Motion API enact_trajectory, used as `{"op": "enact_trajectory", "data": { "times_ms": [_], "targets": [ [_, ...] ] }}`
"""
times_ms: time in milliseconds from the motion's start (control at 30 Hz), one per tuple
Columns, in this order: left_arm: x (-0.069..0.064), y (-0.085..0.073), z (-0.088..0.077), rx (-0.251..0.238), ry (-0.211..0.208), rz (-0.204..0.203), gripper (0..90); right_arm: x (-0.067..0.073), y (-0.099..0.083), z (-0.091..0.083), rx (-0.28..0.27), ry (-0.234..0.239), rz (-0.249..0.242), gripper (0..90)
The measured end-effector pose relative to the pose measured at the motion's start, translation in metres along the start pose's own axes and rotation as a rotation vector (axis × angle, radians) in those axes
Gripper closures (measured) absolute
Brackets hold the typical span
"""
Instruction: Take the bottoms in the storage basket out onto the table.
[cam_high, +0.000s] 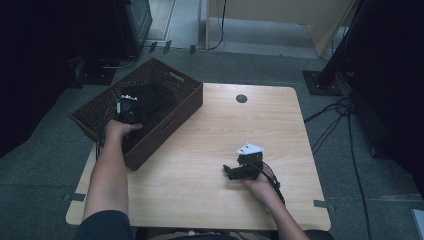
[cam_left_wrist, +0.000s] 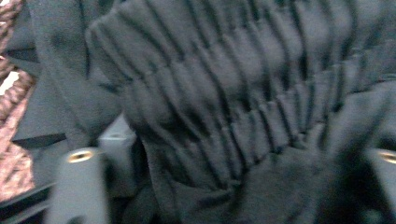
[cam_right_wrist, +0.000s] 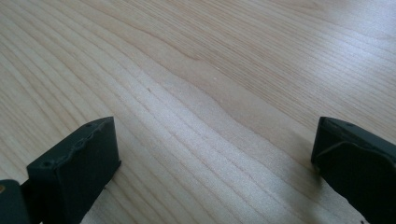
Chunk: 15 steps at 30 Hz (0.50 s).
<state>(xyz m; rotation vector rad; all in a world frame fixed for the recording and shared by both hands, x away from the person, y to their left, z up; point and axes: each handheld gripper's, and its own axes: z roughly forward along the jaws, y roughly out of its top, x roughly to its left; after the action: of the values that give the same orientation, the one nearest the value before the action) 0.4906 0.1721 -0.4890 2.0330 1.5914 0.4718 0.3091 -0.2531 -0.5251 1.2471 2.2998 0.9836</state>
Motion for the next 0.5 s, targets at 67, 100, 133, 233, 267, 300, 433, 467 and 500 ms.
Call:
{"op": "enact_trajectory", "data": {
  "times_ms": [67,100,133,233,267,300,433,467,500],
  "targets": [
    [0.003,0.003,-0.003,0.014,-0.03,-0.037,41.9,0.0,0.0,0.0,0.0,0.0,0.0,0.4],
    [0.004,0.008,-0.008,0.021,-0.054,-0.065,57.5,0.0,0.0,0.0,0.0,0.0,0.0,0.4],
    [0.004,0.008,-0.008,0.021,-0.054,-0.065,62.5,0.0,0.0,0.0,0.0,0.0,0.0,0.4],
    [0.002,0.021,-0.017,0.026,-0.083,-0.051,68.5,0.0,0.0,0.0,0.0,0.0,0.0,0.4],
    [-0.002,0.032,-0.025,-0.004,-0.118,-0.039,70.6,0.0,0.0,0.0,0.0,0.0,0.001,0.4],
    [-0.002,0.032,-0.025,-0.004,-0.118,-0.039,70.8,0.0,0.0,0.0,-0.001,-0.001,-0.001,0.4],
    [-0.022,0.049,-0.03,-0.039,-0.179,0.013,70.0,0.0,0.001,0.001,0.0,-0.002,0.001,0.4],
    [-0.034,0.053,-0.025,-0.034,-0.193,0.049,67.3,0.0,0.001,0.001,-0.001,-0.001,0.0,0.4],
    [-0.034,0.053,-0.025,-0.034,-0.193,0.049,66.1,0.0,0.001,0.001,-0.001,-0.001,-0.001,0.4]
  ]
}}
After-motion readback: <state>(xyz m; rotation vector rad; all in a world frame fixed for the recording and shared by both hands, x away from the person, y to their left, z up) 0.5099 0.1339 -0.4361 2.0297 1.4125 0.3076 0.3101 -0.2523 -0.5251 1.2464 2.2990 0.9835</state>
